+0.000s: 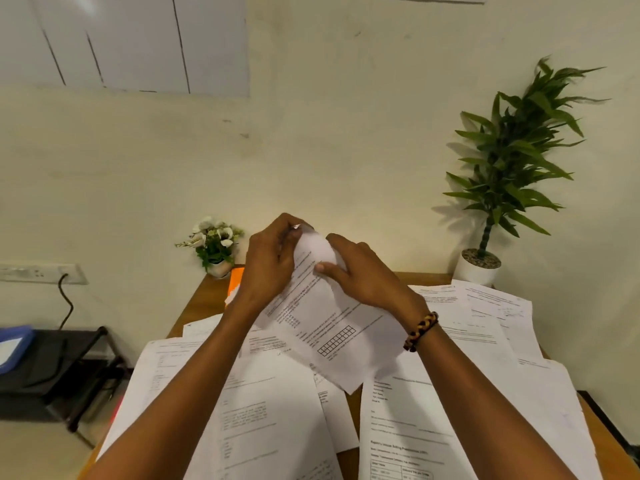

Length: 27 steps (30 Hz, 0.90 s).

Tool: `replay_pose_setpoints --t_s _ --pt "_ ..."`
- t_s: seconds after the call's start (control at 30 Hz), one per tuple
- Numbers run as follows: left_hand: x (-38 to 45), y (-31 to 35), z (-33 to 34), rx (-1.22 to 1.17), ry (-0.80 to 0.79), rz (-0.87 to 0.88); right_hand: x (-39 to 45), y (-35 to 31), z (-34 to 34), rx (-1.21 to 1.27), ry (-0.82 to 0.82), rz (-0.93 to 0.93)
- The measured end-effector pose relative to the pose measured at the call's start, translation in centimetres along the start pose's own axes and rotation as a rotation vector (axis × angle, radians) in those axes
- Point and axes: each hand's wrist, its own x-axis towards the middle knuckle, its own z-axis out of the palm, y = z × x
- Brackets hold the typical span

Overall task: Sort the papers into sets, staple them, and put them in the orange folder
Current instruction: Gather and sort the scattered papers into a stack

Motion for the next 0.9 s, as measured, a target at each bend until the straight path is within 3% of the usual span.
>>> replay_pose_setpoints --t_s 0.17,0.33,0.57,0.7,0.8,0.9 --pt "0.5 0.3 -2.7 -0.036 0.054 -0.01 -0.3 -2.0 -1.2 0.06 -0.039 -0.039" --pt "-0.7 -0.7 -3.6 0.017 -0.026 -0.065 -1.5 -2.9 0.3 0.191 -0.068 -0.032" --pt "-10.7 -5.1 -2.8 0.117 -0.34 -0.304 -6.4 0.1 7.9 0.339 -0.399 0.228" --pt "-16.8 -7.0 -2.5 0.172 -0.406 -0.428 -9.4 0.9 11.2 0.374 -0.559 0.297" --pt "-19.4 -7.9 -2.5 0.258 -0.433 -0.477 -10.7 1.8 13.0 0.42 -0.531 0.356" --pt "-20.4 -8.8 -2.4 0.274 -0.463 -0.48 -11.0 3.2 15.0 0.246 -0.317 0.362"
